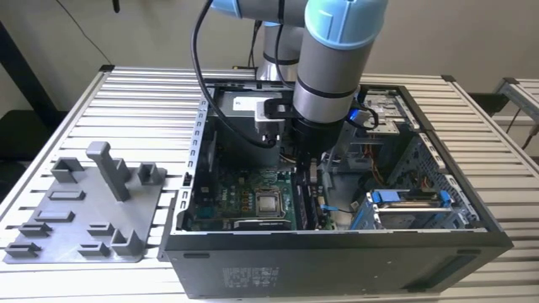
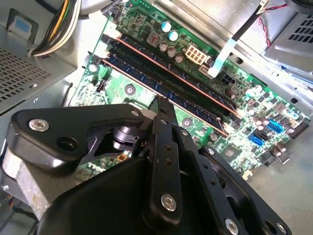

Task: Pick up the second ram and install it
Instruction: 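Press down the second ram until it locks into place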

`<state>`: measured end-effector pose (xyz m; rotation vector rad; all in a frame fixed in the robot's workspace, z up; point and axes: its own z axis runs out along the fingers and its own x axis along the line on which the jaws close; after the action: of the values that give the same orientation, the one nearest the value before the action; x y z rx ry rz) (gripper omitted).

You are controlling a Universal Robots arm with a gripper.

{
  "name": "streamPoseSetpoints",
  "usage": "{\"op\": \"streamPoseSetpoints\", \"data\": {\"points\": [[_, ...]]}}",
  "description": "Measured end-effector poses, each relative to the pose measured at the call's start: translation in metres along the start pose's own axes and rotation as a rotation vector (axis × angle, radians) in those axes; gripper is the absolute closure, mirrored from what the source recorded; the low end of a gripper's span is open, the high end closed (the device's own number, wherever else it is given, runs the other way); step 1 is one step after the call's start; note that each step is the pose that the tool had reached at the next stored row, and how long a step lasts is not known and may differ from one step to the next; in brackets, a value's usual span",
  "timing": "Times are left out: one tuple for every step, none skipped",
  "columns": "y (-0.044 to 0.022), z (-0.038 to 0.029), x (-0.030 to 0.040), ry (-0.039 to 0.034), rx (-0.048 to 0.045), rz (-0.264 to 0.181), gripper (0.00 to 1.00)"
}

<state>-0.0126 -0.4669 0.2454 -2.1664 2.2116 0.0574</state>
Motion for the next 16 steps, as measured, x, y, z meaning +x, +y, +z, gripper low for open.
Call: {"op": "streamPoseSetpoints", "data": {"points": [[-0.0004, 0.0001, 0.0005, 0.0, 0.0, 0.0, 0.89], [-0.0011, 0.0002, 0.0011, 0.0003, -0.0001, 0.0, 0.89], [-0.0016, 0.0006, 0.0017, 0.0004, -0.0001, 0.0, 0.89], [-0.0018, 0.0016, 0.0022, 0.0001, 0.0, 0.0, 0.89], [-0.002, 0.0025, 0.0029, 0.0001, 0.0, 0.0, 0.89], [-0.0024, 0.0032, 0.0037, 0.0002, -0.0001, 0.0, 0.89], [-0.0028, 0.0037, 0.0046, 0.0003, 0.0, 0.0, 0.89], [-0.003, 0.0042, 0.0056, 0.0003, 0.0, 0.0, 0.89], [-0.0031, 0.0043, 0.0075, 0.0001, -0.0001, 0.0, 0.89], [-0.0033, 0.0042, 0.0099, -0.0002, 0.0, 0.0, 0.89], [-0.0034, 0.0042, 0.0125, -0.0005, 0.0, 0.0, 0.89], [-0.0034, 0.0043, 0.0151, -0.0006, -0.0001, 0.0, 0.89], [-0.0035, 0.0047, 0.0174, -0.001, -0.0001, 0.0, 0.89], [-0.0037, 0.0048, 0.0196, -0.0012, -0.0001, 0.0, 0.89], [-0.0039, 0.0047, 0.0217, -0.0012, -0.0002, 0.0, 0.89], [-0.0043, 0.0046, 0.0236, -0.0012, -0.0003, 0.0, 0.89]]}}
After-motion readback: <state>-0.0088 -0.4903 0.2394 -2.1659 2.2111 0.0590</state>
